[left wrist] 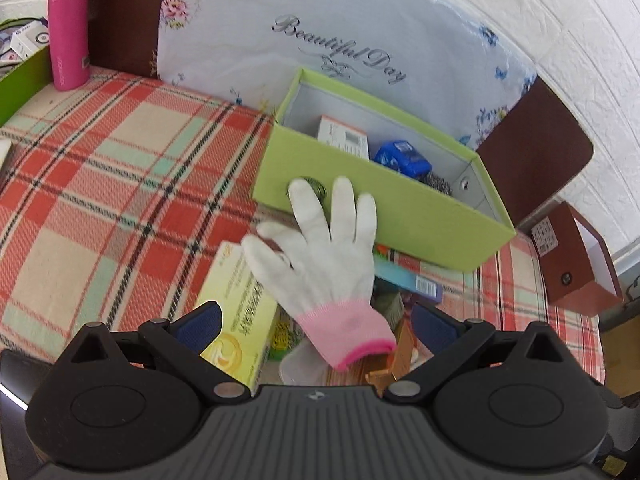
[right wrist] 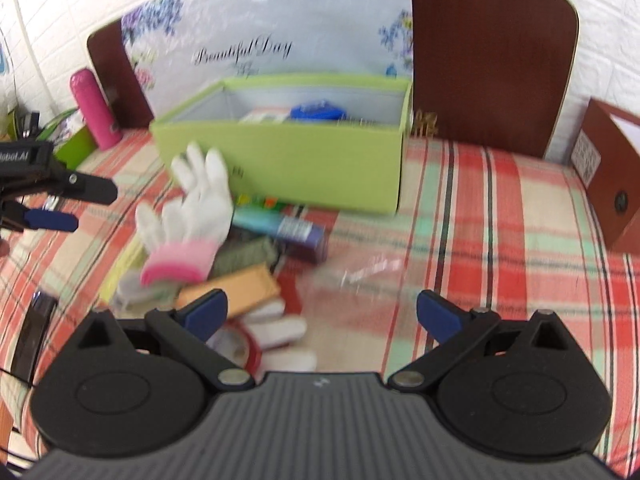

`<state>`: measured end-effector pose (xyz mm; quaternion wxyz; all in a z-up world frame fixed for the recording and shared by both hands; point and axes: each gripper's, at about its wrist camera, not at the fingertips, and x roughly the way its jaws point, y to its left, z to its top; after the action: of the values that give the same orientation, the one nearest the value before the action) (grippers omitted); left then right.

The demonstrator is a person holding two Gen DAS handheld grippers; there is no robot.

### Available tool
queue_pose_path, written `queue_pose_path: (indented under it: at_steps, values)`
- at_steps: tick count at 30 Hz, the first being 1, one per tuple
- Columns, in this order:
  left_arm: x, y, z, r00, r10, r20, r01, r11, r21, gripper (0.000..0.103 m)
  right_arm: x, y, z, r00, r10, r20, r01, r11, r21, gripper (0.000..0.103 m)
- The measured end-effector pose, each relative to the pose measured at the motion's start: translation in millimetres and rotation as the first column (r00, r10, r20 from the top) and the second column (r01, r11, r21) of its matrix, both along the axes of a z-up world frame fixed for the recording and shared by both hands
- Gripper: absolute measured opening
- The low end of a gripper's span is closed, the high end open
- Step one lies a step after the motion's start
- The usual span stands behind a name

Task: Organize objects
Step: 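Reach the left tool toward the yellow medicine box beside the glove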

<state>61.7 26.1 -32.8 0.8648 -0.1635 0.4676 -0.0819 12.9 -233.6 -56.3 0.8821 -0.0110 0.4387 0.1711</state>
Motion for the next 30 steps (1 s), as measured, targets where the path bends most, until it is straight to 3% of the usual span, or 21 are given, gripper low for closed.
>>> queue_pose_path:
  at_steps: [11,13,15,16,17,18,21,26,28,29,30]
  values:
    - [18,-34,-28,0.995,-0.091,-0.049,0.088,0.995,-0.049,0.103,-21,-6,-2,1.0,-0.017,-0.014,0.017,1.0,-0.013,0.103]
    - [22,-37,-34,0.993,-0.104,-0.064,0.101,0.994,-0.046,0.097,-23,-7,-1,1.0,-0.015,-0.013,0.015,1.0,-0.015,0.103]
    - [26,-35,-42,0.989,-0.11,-0.097,0.104,0.992,-0.073,0.059,-25,-7,-1,1.0,-0.012,-0.012,0.012,1.0,-0.016,0.103]
    - [27,-33,-46,0.987,-0.113,-0.115,0.103,0.991,-0.086,0.048,-26,-7,0,1.0,-0.01,-0.012,0.01,1.0,-0.014,0.103]
    - [26,-30,-48,0.986,-0.116,-0.122,0.106,0.99,-0.092,0.026,-26,-6,0,1.0,-0.005,-0.014,0.005,1.0,-0.008,0.103]
    - [24,-27,-49,0.985,-0.121,-0.124,0.109,0.989,-0.099,0.015,-27,-6,1,1.0,0.0,-0.016,0.0,1.0,0.0,0.103]
    - [14,-16,-43,0.987,-0.13,-0.098,0.119,0.987,-0.112,0.001,-28,-3,1,1.0,0.018,-0.019,-0.018,1.0,0.018,0.103]
    - [-3,8,-25,0.995,-0.094,-0.042,0.088,0.988,-0.124,0.0,-28,13,-3,0.996,0.081,-0.038,-0.081,0.997,0.011,0.103]
    - [-1,10,-20,0.999,-0.036,-0.017,0.033,0.991,-0.129,0.007,-28,20,-5,0.993,0.103,-0.048,-0.103,0.995,0.014,0.103]
    - [2,10,-20,1.0,-0.012,-0.025,0.009,0.99,-0.137,0.027,-27,23,-7,0.992,0.113,-0.054,-0.112,0.994,0.016,0.103]
    - [7,8,-21,0.999,0.015,-0.048,-0.021,0.989,-0.143,0.058,-27,26,-9,0.991,0.124,-0.06,-0.123,0.992,0.015,0.103]
